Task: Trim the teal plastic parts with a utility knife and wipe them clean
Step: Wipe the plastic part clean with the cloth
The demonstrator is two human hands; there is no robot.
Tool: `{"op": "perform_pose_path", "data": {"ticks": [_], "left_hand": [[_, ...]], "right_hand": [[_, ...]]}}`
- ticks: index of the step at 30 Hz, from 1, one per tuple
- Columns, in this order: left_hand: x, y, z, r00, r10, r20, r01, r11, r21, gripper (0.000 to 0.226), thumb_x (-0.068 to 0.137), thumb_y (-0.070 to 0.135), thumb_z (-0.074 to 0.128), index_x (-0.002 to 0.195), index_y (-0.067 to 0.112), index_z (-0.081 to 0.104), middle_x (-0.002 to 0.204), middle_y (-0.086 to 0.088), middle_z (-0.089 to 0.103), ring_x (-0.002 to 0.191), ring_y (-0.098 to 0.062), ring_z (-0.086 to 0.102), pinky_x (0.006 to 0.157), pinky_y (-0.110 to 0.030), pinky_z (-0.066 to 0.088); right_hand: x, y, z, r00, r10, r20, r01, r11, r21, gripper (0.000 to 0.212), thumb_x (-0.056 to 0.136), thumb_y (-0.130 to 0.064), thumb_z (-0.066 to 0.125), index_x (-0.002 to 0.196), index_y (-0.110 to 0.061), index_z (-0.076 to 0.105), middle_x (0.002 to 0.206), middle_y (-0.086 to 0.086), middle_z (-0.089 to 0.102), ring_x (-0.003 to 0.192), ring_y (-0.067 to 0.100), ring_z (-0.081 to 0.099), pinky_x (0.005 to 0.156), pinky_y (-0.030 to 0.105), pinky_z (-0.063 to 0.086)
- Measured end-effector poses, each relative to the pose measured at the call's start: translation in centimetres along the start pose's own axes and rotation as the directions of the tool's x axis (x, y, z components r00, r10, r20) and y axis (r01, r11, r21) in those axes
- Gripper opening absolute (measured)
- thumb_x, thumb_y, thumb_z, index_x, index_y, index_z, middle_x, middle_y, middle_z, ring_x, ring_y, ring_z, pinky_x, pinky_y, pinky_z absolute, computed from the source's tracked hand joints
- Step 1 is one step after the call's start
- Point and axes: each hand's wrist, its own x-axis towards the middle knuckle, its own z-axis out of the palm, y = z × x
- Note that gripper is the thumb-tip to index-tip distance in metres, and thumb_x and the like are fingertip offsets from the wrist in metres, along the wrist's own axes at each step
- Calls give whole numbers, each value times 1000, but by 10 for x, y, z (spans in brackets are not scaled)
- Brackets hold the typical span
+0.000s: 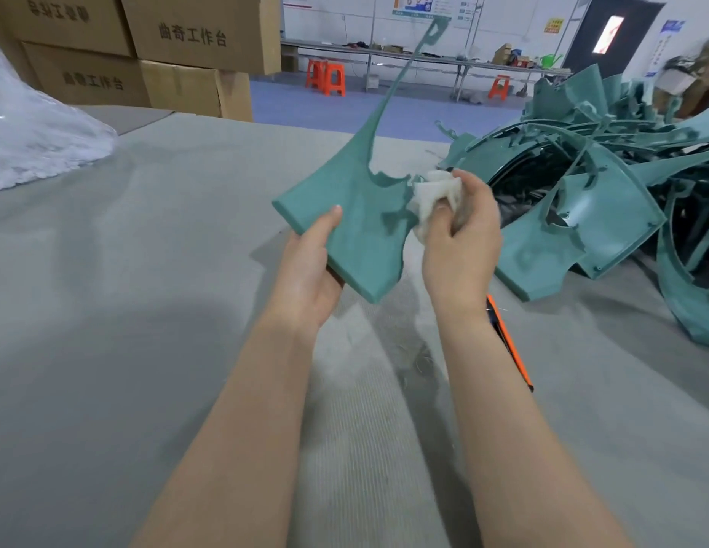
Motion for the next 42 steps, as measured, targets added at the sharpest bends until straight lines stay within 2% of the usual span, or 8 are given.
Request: {"op": "perform_pose_path", "data": {"ticks": [4, 12, 17, 23, 28, 36, 39, 42], "left_hand": [[-3, 2, 1, 999, 14, 39, -18, 993, 113, 17, 97, 8, 50, 106, 15, 63, 95, -2, 75, 88, -16, 72, 74, -31, 59], [-7, 5, 2, 997, -30, 69, 10, 963, 268, 21, 96, 9, 50, 113, 11, 62, 104, -5, 73, 95, -21, 70, 82, -35, 57], [-12, -4, 17, 994, -10, 105, -22, 955, 297, 25, 103, 27, 40, 106, 18, 63, 94, 2, 74, 88, -11, 70, 77, -25, 56], [-7, 10, 4, 999, -31, 8, 29, 989, 142, 42, 101, 43, 35, 124, 15, 56, 116, -5, 61, 115, -20, 59, 107, -38, 42], [-9, 16, 7, 994, -83, 76, 73, 989, 132, 36, 102, 36, 38, 113, 12, 62, 100, -5, 71, 87, -12, 70, 78, -24, 56], [-15, 9, 14, 965, -192, 176, 112, 916, 384, 29, 101, 32, 44, 106, 16, 67, 100, -3, 74, 96, -15, 70, 83, -26, 55], [-15, 3, 21, 985, -99, 144, 33, 913, 407, 27, 101, 31, 44, 98, 17, 67, 92, 1, 74, 91, -12, 70, 88, -28, 53], [-4, 14, 14, 1000, -9, 4, 8, 947, 322, 29, 100, 36, 44, 90, 18, 63, 80, 3, 70, 77, -11, 67, 82, -27, 53]], "right_hand": [[15, 18, -21, 894, 416, -168, -386, 904, 183, 28, 97, -17, 54, 125, -15, 52, 112, -5, 59, 105, 13, 58, 91, 17, 44], [27, -1, -31, 887, 325, -328, -221, 922, 319, 29, 98, -15, 53, 125, -6, 49, 104, -5, 56, 96, 6, 55, 95, 26, 47], [-23, -27, 15, 991, -89, 101, 80, 993, 91, 43, 96, -11, 55, 138, -5, 43, 136, 3, 49, 126, 12, 46, 110, 31, 35], [-59, -25, 41, 797, -173, 579, 210, 978, 2, 42, 103, -12, 34, 141, 0, 46, 148, 17, 45, 141, 26, 35, 118, 38, 22], [-45, -23, 37, 831, -241, 502, 301, 953, -41, 40, 99, 0, 42, 138, 2, 48, 153, 18, 35, 145, 27, 29, 118, 26, 16], [-31, -13, 33, 957, -14, 288, 55, 990, -133, 40, 104, -12, 38, 142, -4, 44, 160, 3, 26, 147, 14, 21, 120, 31, 16], [-39, -25, 35, 927, 223, 302, -282, 944, 170, 41, 104, -21, 42, 143, -11, 42, 141, 5, 52, 123, 16, 51, 102, 18, 34], [-70, -40, 45, 909, 128, 396, -167, 984, 65, 38, 102, -15, 40, 140, -11, 35, 124, 3, 57, 103, 19, 56, 82, 18, 37]]}}
